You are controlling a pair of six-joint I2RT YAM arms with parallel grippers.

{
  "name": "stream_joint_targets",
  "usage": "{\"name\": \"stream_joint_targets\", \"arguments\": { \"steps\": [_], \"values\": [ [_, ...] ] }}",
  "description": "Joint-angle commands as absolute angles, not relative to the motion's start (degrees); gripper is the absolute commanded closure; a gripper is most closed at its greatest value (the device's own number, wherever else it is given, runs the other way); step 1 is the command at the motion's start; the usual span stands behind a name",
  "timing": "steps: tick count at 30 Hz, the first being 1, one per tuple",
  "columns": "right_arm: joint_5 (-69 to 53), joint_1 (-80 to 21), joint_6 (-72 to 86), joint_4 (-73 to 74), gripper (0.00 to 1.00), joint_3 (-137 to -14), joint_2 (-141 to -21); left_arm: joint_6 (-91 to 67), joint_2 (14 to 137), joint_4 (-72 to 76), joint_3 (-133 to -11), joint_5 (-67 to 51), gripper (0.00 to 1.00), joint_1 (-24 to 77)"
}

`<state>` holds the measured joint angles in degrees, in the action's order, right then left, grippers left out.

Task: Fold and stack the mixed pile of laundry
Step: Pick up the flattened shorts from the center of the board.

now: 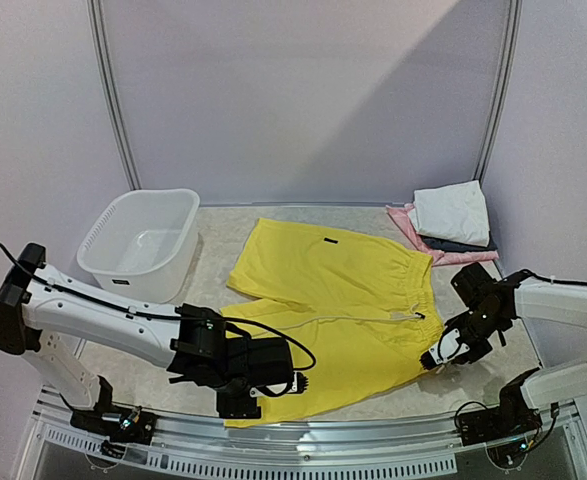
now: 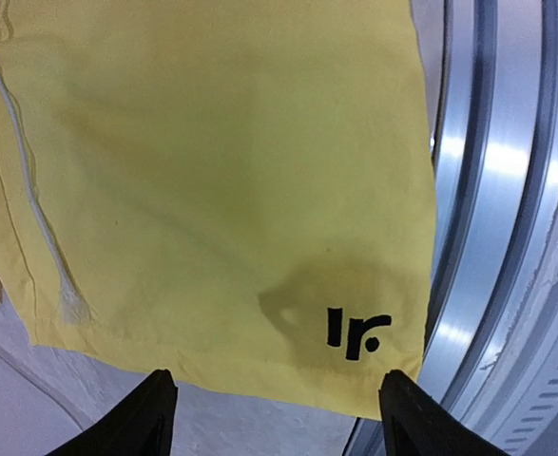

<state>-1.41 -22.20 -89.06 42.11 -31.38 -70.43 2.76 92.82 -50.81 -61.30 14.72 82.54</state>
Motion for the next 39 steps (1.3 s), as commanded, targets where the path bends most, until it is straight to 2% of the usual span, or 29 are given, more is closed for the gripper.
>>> {"name": "stream_joint_targets", "arguments": {
  "steps": [1,6,11,18,26,29,32,39],
  "values": [
    [3.4,-22.7,-90.4,30.7,0.65,-25.2,-72.9,-3.1,94.7,-55.7,-63.5,17.5,0.24,85.8],
    [2.7,-22.7,-89.6,28.6,0.99,-23.9,-72.9,-7.2,96.2,-56.2,-64.0,18.3,0.23,88.0],
    [-3.7,-22.7,-85.9,39.1,1.0,-30.5,-71.0,-9.1,95.5,-55.4,-63.0,15.2,0.24,89.2],
    [-5.0,-22.7,-84.2,40.4,1.0,-31.8,-70.9,-10.6,98.1,-53.8,-61.0,11.2,0.36,91.4],
    [-4.7,-22.7,-84.2,42.0,1.0,-31.8,-70.3,-11.5,104.0,-60.2,-65.0,12.4,0.4,92.5],
    [-4.7,-22.7,-84.3,42.1,1.0,-31.8,-70.4,-10.9,108.3,-67.2,-66.6,17.6,0.4,93.2],
    [-4.8,-22.7,-84.5,42.1,1.0,-31.8,-70.7,-9.9,108.9,-67.8,-66.8,18.3,0.41,93.2],
    [-4.4,-22.7,-84.3,41.9,1.0,-31.3,-70.9,-9.9,110.6,-69.4,-68.2,19.6,0.55,93.2]
  ]
}}
